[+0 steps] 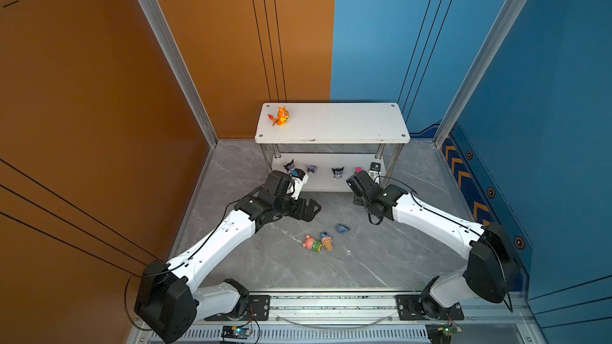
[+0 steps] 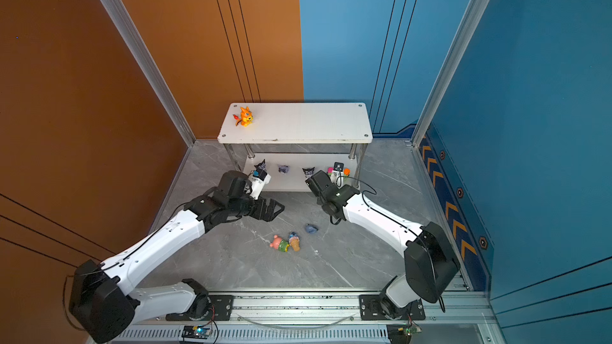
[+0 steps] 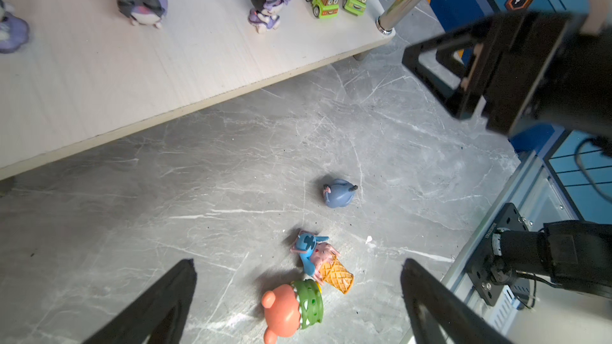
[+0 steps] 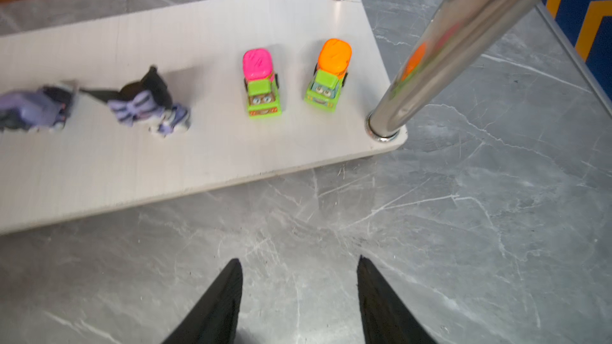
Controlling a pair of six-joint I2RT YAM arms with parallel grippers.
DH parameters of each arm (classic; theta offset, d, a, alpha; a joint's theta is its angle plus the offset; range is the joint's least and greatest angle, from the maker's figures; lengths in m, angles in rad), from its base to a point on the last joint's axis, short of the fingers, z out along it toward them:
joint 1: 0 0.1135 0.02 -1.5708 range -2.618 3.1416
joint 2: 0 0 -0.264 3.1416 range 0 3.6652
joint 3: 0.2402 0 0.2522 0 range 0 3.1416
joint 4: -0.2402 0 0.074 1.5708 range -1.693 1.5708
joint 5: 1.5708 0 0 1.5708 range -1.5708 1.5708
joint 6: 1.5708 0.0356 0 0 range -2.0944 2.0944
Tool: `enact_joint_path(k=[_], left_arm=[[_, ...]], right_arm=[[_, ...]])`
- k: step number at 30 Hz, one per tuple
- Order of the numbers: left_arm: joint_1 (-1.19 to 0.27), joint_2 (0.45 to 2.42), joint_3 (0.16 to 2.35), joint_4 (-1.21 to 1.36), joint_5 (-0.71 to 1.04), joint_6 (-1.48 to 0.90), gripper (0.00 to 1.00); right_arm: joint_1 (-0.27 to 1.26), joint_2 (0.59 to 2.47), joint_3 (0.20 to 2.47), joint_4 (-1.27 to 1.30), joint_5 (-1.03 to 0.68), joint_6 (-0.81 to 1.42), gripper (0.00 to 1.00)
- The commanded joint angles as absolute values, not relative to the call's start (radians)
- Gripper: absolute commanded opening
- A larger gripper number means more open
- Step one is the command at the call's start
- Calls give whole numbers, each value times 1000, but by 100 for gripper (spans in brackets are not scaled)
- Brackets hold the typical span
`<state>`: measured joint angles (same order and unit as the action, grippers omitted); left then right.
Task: Place and organize the plastic toys onto the shelf
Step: 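Move the open right gripper back over the blue Eeyore figure on the floor, then lower the right gripper and close it on the blue Eeyore figure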
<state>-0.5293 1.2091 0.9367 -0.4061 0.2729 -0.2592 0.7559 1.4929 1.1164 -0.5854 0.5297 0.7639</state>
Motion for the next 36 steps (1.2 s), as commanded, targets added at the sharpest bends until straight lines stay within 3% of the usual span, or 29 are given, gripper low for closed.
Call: enact_joint_path(k=[1,13,23,29,36], left_arm=[[-518,1186,903,-395,225,-271,98],[-514,1168,866,-397,168,-307,98],[-510,1172,848,-361,176,-321,98],[-505,1166,845,-356,175,-317,98],[-500,1187,840,-324,193,-319,98]], right_arm=[[833,1451,1060,-625,580,701,58],[888,1411,831,-369,241,566,63],[832,1535,885,-324,89,339,68],[799,1458,813,-261,-24,122,68],[708,1438,751,-205,-140,60,67]])
